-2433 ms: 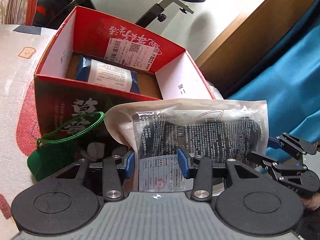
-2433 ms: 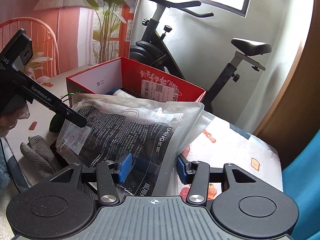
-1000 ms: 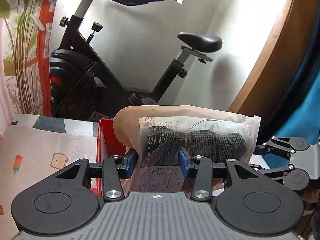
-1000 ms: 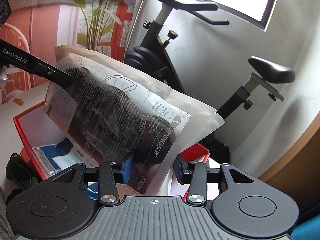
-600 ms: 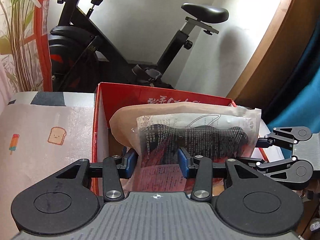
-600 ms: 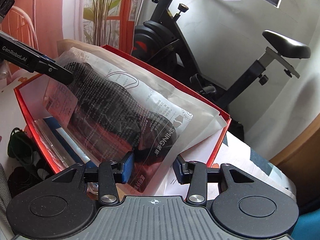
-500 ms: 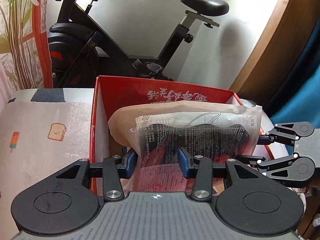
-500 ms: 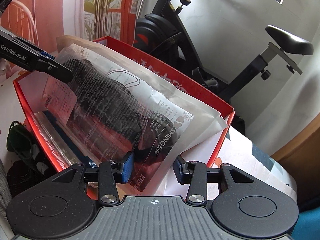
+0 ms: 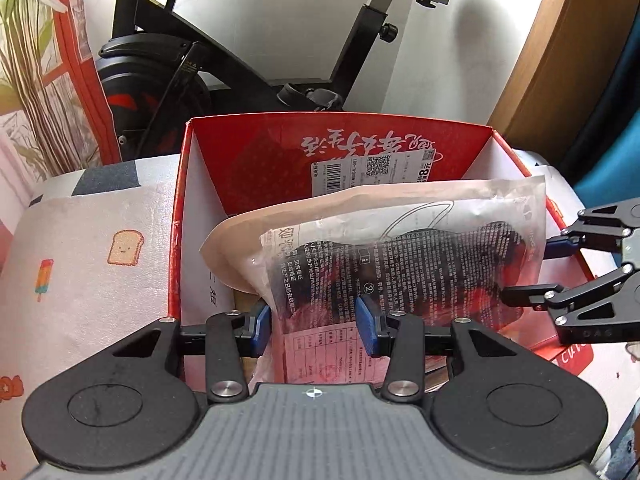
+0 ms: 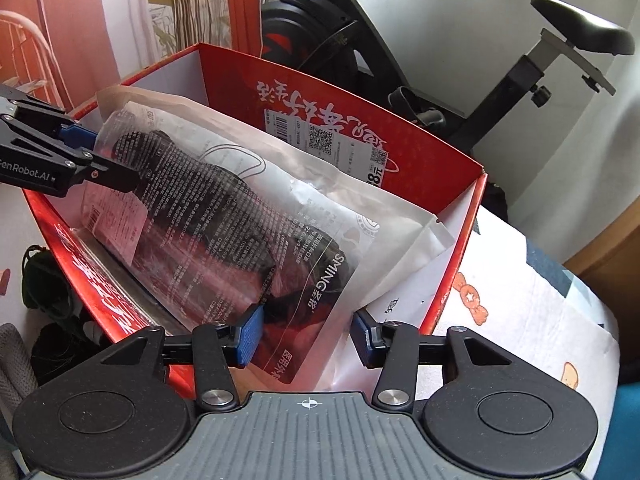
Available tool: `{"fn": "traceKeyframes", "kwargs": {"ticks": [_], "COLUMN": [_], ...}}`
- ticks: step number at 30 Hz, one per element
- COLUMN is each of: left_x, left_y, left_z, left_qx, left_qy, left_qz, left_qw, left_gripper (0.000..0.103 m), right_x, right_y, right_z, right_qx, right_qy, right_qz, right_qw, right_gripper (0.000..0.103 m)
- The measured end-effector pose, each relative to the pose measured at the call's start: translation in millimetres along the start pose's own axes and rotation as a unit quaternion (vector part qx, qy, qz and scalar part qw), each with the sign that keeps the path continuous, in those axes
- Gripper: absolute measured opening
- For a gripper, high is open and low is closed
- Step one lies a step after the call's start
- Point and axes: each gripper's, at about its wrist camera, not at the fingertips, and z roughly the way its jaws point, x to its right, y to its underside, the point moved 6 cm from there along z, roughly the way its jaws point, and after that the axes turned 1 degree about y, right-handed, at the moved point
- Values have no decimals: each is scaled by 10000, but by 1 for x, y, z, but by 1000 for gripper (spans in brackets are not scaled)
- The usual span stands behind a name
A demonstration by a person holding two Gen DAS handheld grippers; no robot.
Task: Organize soft objects
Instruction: 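Open both tools to release the clear bag inside the red box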
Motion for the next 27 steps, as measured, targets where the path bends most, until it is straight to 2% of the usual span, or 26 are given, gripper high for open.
{"fn": "traceKeyframes", "kwargs": {"ticks": [1,3,16,19,21,22,25,27], "left_x": [-1,-4,-4,-3,-3,-3,-2,-1], "left_y": [0,0,1,2,3,2,2,1], "left_z": [0,-2,0,0,1,2,1,-2], "left_qx": [-4,-10,-55,-58,-59,-58,-38,6], "left_qy": [-24,-46,-193,-207,-231,-242,-244,-262], "left_qz": [-4,-92,-8,33,73,78,86,144], "left_qw": [10000,9999,9998,9998,9997,9997,9997,9996], "left_gripper": [45,45,42,42,42,42,39,36], "right_x": [1,5,24,26,28,28,28,28], "right_y": [0,0,-12,-20,-26,-29,-37,-41], "right_z": [-2,-9,-51,-67,-71,-69,-48,-28], "right_qx": [6,38,394,694,885,910,841,712], "right_qy": [-79,-278,-193,-233,-345,-322,-246,-314], "right_qz": [69,268,354,399,501,535,659,893], "right_qw": [9999,9992,9984,9965,9942,9939,9940,9930], "right_gripper": [48,60,59,56,49,41,29,27]}}
